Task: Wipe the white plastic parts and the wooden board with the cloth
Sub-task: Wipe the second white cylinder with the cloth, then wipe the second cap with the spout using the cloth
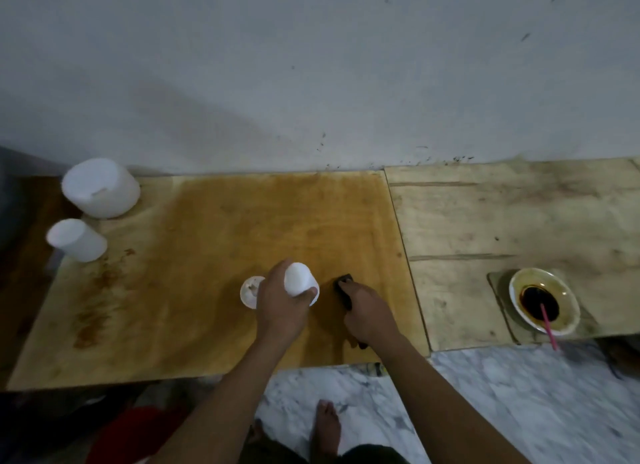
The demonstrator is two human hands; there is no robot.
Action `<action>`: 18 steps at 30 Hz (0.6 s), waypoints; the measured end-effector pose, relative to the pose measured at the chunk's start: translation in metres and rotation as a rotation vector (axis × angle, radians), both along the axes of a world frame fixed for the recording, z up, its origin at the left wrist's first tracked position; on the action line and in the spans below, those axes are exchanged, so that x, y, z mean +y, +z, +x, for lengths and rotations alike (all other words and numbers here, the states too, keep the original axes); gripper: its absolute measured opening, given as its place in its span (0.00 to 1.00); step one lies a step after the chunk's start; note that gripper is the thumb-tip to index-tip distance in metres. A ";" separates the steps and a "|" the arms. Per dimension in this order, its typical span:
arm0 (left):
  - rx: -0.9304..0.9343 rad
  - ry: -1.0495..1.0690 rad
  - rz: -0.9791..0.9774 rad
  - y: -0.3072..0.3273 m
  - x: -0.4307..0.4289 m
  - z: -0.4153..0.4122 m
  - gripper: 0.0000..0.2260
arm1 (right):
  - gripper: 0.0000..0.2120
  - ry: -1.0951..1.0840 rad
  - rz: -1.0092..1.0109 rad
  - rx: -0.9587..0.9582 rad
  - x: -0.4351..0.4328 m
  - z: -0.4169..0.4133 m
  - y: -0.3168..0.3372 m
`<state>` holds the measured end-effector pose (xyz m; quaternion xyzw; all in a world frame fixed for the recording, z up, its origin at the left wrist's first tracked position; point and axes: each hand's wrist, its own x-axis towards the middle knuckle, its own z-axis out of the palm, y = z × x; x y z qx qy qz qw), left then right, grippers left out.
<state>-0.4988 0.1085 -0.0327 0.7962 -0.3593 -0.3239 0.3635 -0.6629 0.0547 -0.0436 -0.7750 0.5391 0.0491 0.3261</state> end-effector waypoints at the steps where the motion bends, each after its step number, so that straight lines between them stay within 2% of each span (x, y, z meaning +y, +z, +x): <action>1: -0.047 -0.033 0.001 -0.007 0.003 -0.004 0.31 | 0.32 0.020 0.009 0.036 0.000 -0.001 -0.007; 5: -0.150 -0.117 -0.030 -0.032 0.010 -0.014 0.29 | 0.36 0.126 -0.031 0.174 0.005 -0.003 -0.023; 9: -0.178 -0.134 -0.065 -0.045 0.012 -0.018 0.28 | 0.38 0.203 -0.097 0.232 0.003 -0.006 -0.028; 15: -0.271 -0.134 -0.109 -0.053 0.019 -0.018 0.31 | 0.33 0.223 -0.137 0.244 0.002 -0.009 -0.036; 18: -0.370 -0.063 -0.125 -0.053 0.034 -0.016 0.27 | 0.30 0.211 -0.160 0.238 0.004 -0.011 -0.039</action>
